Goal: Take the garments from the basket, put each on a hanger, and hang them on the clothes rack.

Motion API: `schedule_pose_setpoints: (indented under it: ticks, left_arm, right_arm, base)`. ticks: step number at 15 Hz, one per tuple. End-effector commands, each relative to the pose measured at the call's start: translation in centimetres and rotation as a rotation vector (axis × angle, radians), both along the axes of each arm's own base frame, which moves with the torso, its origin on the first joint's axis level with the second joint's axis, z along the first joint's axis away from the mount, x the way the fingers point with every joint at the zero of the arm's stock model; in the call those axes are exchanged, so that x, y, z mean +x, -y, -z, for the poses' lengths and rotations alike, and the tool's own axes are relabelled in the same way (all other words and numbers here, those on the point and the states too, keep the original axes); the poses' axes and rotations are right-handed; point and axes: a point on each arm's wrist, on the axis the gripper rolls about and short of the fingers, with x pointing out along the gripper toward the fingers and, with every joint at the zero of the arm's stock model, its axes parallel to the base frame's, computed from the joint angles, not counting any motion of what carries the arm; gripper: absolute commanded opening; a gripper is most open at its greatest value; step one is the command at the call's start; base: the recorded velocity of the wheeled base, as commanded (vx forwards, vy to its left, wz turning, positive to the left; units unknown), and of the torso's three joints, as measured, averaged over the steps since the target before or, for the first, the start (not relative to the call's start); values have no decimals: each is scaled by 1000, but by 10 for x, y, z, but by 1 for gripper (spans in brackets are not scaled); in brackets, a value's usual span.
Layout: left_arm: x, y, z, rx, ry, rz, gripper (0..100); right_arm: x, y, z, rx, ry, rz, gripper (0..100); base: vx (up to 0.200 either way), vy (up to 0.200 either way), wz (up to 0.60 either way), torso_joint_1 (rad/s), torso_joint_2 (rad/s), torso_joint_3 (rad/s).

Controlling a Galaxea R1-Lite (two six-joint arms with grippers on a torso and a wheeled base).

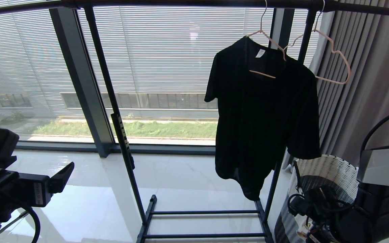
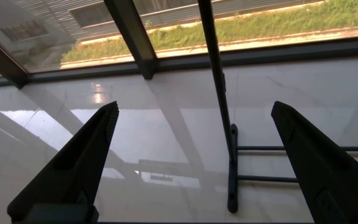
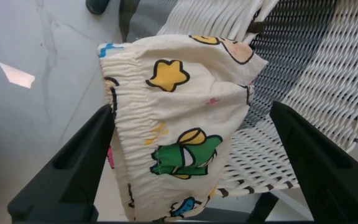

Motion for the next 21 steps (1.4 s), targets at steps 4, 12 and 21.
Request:
schedule_pose_setpoints:
  ticks: [4, 12, 21]
  left_arm:
    - [2, 0, 2, 2, -11, -1, 100]
    - [2, 1, 2, 2, -13, 2, 100]
    - [0, 0, 1, 1, -4, -1, 100]
  right_arm:
    - [2, 1, 0, 3, 16, 6, 100]
    - [6, 2, -1, 2, 57, 23, 100]
    - [7, 4, -1, 3, 68, 28, 0]
  base:
    - [0, 0, 0, 0, 0, 0]
    - [0, 0, 0, 0, 0, 0]
    - [0, 0, 0, 0, 0, 0]
